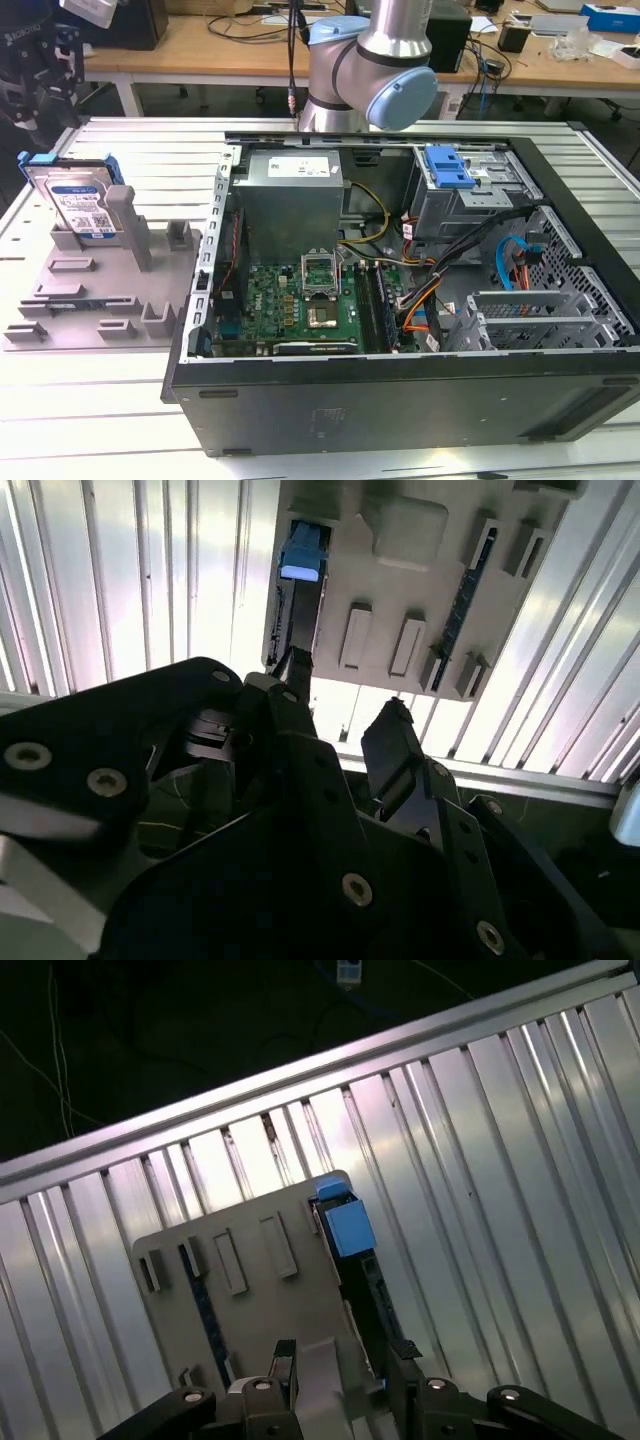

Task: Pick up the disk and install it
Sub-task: 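Pick up the disk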

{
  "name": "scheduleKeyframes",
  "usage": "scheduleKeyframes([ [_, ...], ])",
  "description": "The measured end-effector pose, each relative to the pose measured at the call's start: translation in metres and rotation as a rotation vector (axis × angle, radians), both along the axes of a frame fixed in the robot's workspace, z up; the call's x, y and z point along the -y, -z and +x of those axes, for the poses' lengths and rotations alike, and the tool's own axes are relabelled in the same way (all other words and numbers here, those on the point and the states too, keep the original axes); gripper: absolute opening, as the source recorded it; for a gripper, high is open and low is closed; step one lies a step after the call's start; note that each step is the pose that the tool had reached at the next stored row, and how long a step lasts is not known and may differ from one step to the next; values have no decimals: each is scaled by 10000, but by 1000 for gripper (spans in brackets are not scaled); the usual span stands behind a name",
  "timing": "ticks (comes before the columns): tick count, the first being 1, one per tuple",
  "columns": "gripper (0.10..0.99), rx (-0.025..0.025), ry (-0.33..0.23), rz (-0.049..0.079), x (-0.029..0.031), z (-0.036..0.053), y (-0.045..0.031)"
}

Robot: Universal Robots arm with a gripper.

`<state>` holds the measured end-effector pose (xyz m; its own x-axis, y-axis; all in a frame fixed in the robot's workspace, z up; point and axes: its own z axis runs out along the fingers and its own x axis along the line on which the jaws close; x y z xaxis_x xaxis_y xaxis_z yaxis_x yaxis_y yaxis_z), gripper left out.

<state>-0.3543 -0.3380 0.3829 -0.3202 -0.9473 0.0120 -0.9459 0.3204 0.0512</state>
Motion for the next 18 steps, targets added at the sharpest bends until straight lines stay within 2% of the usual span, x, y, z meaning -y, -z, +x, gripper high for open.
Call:
scheduleKeyframes([
  [6,482,0,-50,-1,0,0,0],
  [12,482,18,-1197,-2,0,0,0],
  [13,482,37,-1337,-3,-1,0,0],
  [15,482,116,-1619,-8,-1,0,0],
  [17,482,265,-2020,-16,-2,1,3],
  [18,482,279,-2122,-17,-5,0,5],
])
